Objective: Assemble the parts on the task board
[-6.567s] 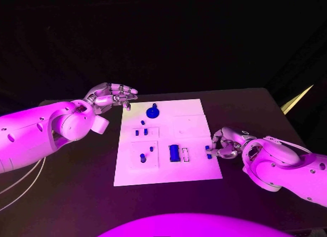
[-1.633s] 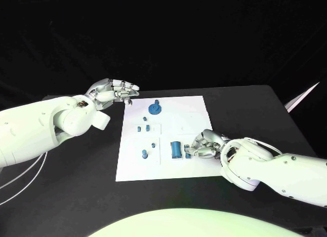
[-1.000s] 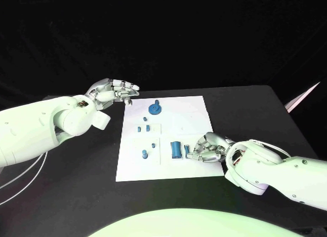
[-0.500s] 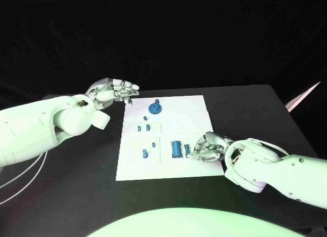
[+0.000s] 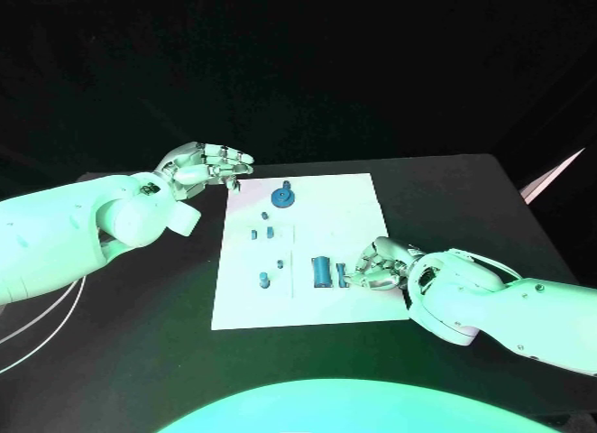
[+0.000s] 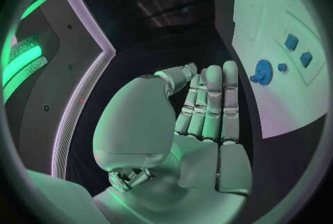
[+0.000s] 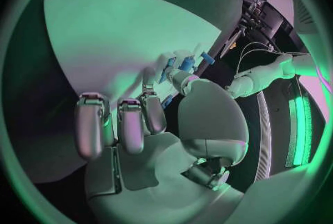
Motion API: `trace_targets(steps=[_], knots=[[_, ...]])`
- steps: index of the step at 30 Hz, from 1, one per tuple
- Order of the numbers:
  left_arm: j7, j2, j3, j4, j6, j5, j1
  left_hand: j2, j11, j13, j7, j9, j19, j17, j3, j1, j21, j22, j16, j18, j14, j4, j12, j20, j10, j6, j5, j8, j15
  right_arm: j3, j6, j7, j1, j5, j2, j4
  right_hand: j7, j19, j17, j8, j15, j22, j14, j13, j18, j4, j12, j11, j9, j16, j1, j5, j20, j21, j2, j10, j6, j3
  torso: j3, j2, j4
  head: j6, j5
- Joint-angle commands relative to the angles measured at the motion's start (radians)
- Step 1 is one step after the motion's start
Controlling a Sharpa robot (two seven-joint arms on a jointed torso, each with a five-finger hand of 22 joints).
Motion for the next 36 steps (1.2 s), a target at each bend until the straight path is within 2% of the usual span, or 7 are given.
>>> trace_targets(steps=[1,14,22,24,29,32,36], knots=[[0.002,0.001,0.001,0.002,0.000,0.000,0.000,0.010,0.002,0.008,0.004,-0.015,0.016,-0.010,-0.002,-0.023,-0.011,-0.008,-0.009,0.006,-0.004,0.014,0.011,0.000,-0.019,-0.008,0.014,0.026,-0.001,0.000,-0.003,0.001,-0.001,-0.005,0.001,0.001,0.002,0.095,0.213,-0.003,-0.006,0.248,0.083,0.161,-0.017,-0.009,0.018,-0.009,-0.002,0.007,0.012,0.003,-0.008,0.017,-0.006,0.026,0.002,-0.003,0.0009,-0.002,-0.0015,-0.001,0.003],[0.006,0.003,0.000,-0.001,-0.003,0.005,0.000,0.010,0.002,0.008,0.004,-0.015,0.016,-0.010,-0.002,-0.023,-0.011,-0.008,-0.009,0.006,-0.004,0.014,0.011,0.000,-0.019,-0.008,0.014,0.026,-0.001,0.005,-0.102,0.100,0.006,0.037,-0.030,0.038,0.007,0.091,0.203,-0.011,-0.003,0.242,0.081,0.149,-0.013,0.002,-0.005,-0.005,-0.004,0.001,0.000,0.009,-0.007,-0.006,-0.017,0.016,-0.008,-0.021,-0.0023,-0.005,-0.0031,0.012,0.000],[0.040,0.013,-0.002,-0.009,-0.038,0.040,-0.011,-0.006,0.006,0.006,0.007,-0.019,-0.021,-0.025,-0.018,-0.056,-0.062,-0.034,-0.048,0.003,-0.062,0.039,0.013,0.011,-0.028,-0.023,0.008,0.032,0.011,0.012,-0.171,0.452,0.054,0.394,-0.026,-0.056,0.043,0.037,0.121,-0.056,0.023,0.181,0.057,0.074,0.026,-0.013,-0.152,0.026,-0.014,-0.064,0.066,0.029,0.015,-0.243,-0.007,-0.071,-0.089,-0.026,-0.0165,-0.028,-0.0154,0.049,-0.002],[0.060,0.021,-0.002,-0.016,-0.055,0.052,-0.020,-0.015,0.014,-0.001,0.013,-0.024,-0.071,-0.068,-0.038,-0.065,-0.160,-0.093,-0.139,0.002,-0.140,0.059,0.007,0.030,-0.044,-0.053,0.006,0.032,0.027,0.013,-0.163,0.543,0.072,0.543,-0.009,-0.117,0.070,-0.060,-0.049,-0.078,0.045,0.078,-0.015,-0.058,0.077,-0.029,-0.397,0.052,-0.015,-0.212,0.103,0.027,0.036,-0.595,-0.002,-0.231,-0.139,-0.015,-0.0218,-0.038,-0.0195,0.069,0.000],[0.106,0.047,-0.002,-0.044,-0.096,0.091,-0.035,-0.026,0.028,-0.050,0.017,-0.031,-0.100,-0.169,-0.067,-0.054,-0.389,-0.249,-0.364,0.003,-0.194,0.095,-0.031,0.074,-0.053,-0.095,0.003,0.052,0.060,0.020,-0.120,0.683,0.099,0.791,0.035,-0.254,0.100,-0.215,-0.351,-0.083,0.074,-0.146,-0.178,-0.255,0.143,-0.049,-0.672,0.081,-0.021,-0.543,0.139,0.032,0.066,-1.132,0.005,-0.435,-0.199,0.005,-0.0268,-0.055,-0.0203,0.112,-0.002],[0.133,0.072,-0.002,-0.076,-0.118,0.120,-0.041,-0.028,0.046,-0.099,0.000,-0.045,-0.095,-0.217,-0.083,-0.044,-0.547,-0.365,-0.543,0.003,-0.208,0.122,-0.086,0.104,-0.043,-0.119,0.003,0.064,0.080,0.027,-0.084,0.750,0.108,0.891,0.072,-0.347,0.126,-0.256,-0.490,-0.102,0.098,-0.244,-0.283,-0.349,0.142,-0.058,-0.748,0.105,-0.047,-0.740,0.157,0.031,0.089,-1.229,0.004,-0.498,-0.242,0.026,-0.0280,-0.065,-0.0195,0.156,0.002],[0.166,0.107,-0.002,-0.125,-0.143,0.164,-0.049,-0.030,0.066,-0.142,-0.023,-0.069,-0.135,-0.248,-0.106,-0.037,-0.682,-0.463,-0.701,-0.002,-0.251,0.139,-0.151,0.132,-0.049,-0.140,0.002,0.057,0.110,0.037,-0.031,0.822,0.114,0.986,0.129,-0.472,0.138,-0.324,-0.569,-0.129,0.132,-0.417,-0.389,-0.566,0.144,-0.057,-0.905,0.131,-0.102,-0.934,0.170,0.014,0.124,-1.376,0.003,-0.533,-0.254,0.058,-0.0285,-0.077,-0.0182,0.192,0.004]])
